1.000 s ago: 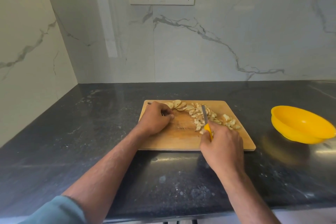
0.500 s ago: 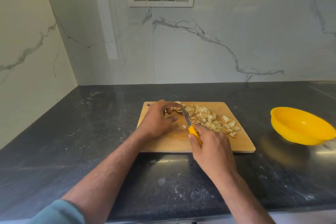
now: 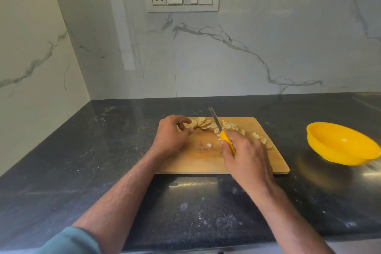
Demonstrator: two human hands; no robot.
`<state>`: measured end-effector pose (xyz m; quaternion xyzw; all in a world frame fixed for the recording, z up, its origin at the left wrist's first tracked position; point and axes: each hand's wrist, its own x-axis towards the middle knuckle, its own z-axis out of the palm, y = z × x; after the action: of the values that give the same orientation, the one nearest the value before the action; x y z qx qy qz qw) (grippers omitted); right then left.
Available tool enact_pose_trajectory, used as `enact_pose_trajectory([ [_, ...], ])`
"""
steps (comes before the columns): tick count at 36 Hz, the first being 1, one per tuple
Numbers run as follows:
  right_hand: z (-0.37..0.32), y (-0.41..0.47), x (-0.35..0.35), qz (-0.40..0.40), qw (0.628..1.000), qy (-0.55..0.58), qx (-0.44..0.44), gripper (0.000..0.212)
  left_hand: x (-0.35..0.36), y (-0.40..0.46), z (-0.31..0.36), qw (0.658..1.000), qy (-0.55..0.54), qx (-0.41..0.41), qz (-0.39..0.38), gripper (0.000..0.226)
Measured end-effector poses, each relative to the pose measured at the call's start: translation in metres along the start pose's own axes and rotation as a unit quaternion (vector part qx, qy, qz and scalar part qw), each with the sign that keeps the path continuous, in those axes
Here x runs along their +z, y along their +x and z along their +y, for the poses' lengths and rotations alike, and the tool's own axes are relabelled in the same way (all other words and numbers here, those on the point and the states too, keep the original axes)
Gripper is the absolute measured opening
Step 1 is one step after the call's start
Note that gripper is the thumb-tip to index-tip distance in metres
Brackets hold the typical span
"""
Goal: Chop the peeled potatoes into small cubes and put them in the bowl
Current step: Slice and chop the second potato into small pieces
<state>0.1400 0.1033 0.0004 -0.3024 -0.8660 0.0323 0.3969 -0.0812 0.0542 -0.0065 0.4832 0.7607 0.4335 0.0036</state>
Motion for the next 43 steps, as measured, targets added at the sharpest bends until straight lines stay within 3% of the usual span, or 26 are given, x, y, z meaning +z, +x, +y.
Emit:
enact_pose_trajectory([
  [4,0.021,0.014,-0.001,-0.010,0.999,-0.002,-0.041,0.023,-0.003,0.007,-0.011,0.999,0.030,-0.024,0.014,0.027],
  [8,0.035,0.013,0.005,0.000,0.999,0.018,-0.029,0.027,-0.004,0.017,-0.014,0.998,0.034,-0.054,0.007,0.034],
  [16,0.028,0.011,0.006,-0.016,0.999,0.007,-0.028,0.024,0.013,0.047,-0.012,0.982,0.137,-0.083,-0.098,0.068],
  [23,0.026,0.014,0.008,-0.023,0.999,0.012,-0.029,0.028,0.025,0.052,-0.010,0.970,0.216,-0.051,-0.097,0.052],
  [27,0.024,0.011,0.007,-0.043,0.998,0.022,-0.046,0.019,0.019,0.049,-0.006,0.966,0.229,-0.040,-0.109,0.045],
  [34,0.020,-0.002,0.005,-0.103,0.993,0.031,-0.043,0.029,0.000,0.041,-0.015,0.969,0.145,-0.058,-0.190,0.026],
  [38,0.017,-0.004,0.000,-0.137,0.990,0.021,-0.037,0.034,-0.007,0.032,-0.013,0.972,0.095,-0.054,-0.207,0.043],
  [43,0.017,-0.003,-0.001,-0.111,0.993,-0.029,-0.023,0.025,-0.012,0.022,-0.007,0.971,0.048,-0.007,-0.234,0.046],
])
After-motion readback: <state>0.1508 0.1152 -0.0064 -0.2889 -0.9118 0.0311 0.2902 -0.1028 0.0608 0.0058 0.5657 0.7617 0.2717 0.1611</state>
